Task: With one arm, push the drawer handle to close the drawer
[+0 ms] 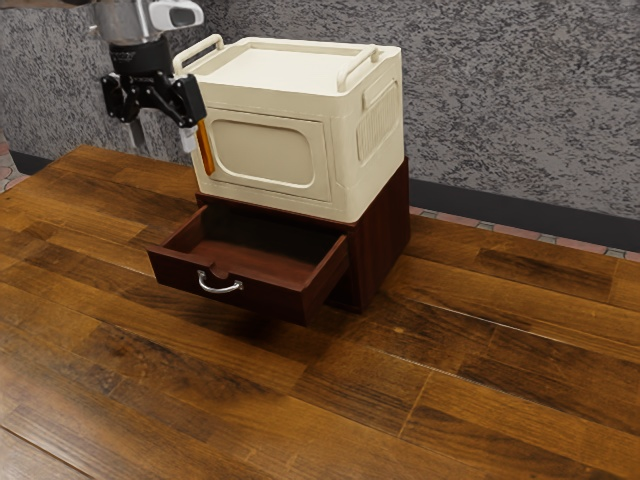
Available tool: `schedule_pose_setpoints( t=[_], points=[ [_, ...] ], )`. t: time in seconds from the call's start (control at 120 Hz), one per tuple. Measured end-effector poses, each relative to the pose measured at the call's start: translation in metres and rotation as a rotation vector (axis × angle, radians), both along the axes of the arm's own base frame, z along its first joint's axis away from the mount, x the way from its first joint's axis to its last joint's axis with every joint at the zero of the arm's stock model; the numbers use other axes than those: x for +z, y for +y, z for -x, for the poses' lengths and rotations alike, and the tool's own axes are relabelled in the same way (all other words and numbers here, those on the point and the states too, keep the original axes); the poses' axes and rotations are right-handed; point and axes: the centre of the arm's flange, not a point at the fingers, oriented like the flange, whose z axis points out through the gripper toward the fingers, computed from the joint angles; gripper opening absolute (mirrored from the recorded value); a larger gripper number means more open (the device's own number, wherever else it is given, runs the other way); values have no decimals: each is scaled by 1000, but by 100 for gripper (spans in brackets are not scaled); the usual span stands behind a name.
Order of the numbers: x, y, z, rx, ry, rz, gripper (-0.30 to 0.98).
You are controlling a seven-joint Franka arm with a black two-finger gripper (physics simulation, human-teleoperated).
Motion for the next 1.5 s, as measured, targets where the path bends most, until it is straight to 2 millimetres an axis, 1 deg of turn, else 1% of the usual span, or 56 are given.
schedule_pose_setpoints(
  t=[0.2,0.208,0.217,0.25,0.275,0.3,0.325,0.392,0.533,0.55,0.567,0.592,0.608,0.617,0.642,0.658,0.7,0.742,0.808,0.858,0.892,1.008,1.075,1.175,1.242,1.325,1.417,1.5],
  points=[
    [4,18,0,-12,-17,-1,69],
    [8,18,0,-12,-23,-1,69],
    [15,19,1,-12,-38,-1,69],
    [68,22,13,-12,-138,-8,69],
    [96,24,24,-12,-188,-14,69],
    [113,26,33,-9,-215,-20,69],
    [122,28,39,-1,-223,-27,69],
    [127,35,46,43,-209,-57,69],
    [119,48,58,138,-114,-84,69],
    [119,49,60,150,-105,-87,69],
    [117,50,67,164,-90,-93,69],
    [110,50,83,185,-66,-105,69],
    [103,43,97,186,-49,-114,69],
    [98,37,103,179,-42,-119,69],
    [78,12,122,143,-13,-133,69],
    [65,1,133,127,1,-142,68],
    [30,-12,158,116,28,-157,68],
    [-4,-16,168,115,50,-165,68],
    [-59,-20,170,111,80,-173,68],
    [-94,-22,169,106,86,-176,67],
    [-109,-25,167,102,76,-177,65],
    [-140,-28,152,94,18,-170,53],
    [-163,-29,139,85,6,-163,45],
    [-201,-27,113,73,6,-149,33],
    [-222,-27,98,62,1,-138,25],
    [-241,-25,82,57,-10,-124,14],
    [-252,-27,71,45,-37,-111,5],
    [-261,-28,53,38,-52,-98,-1]
  ],
)
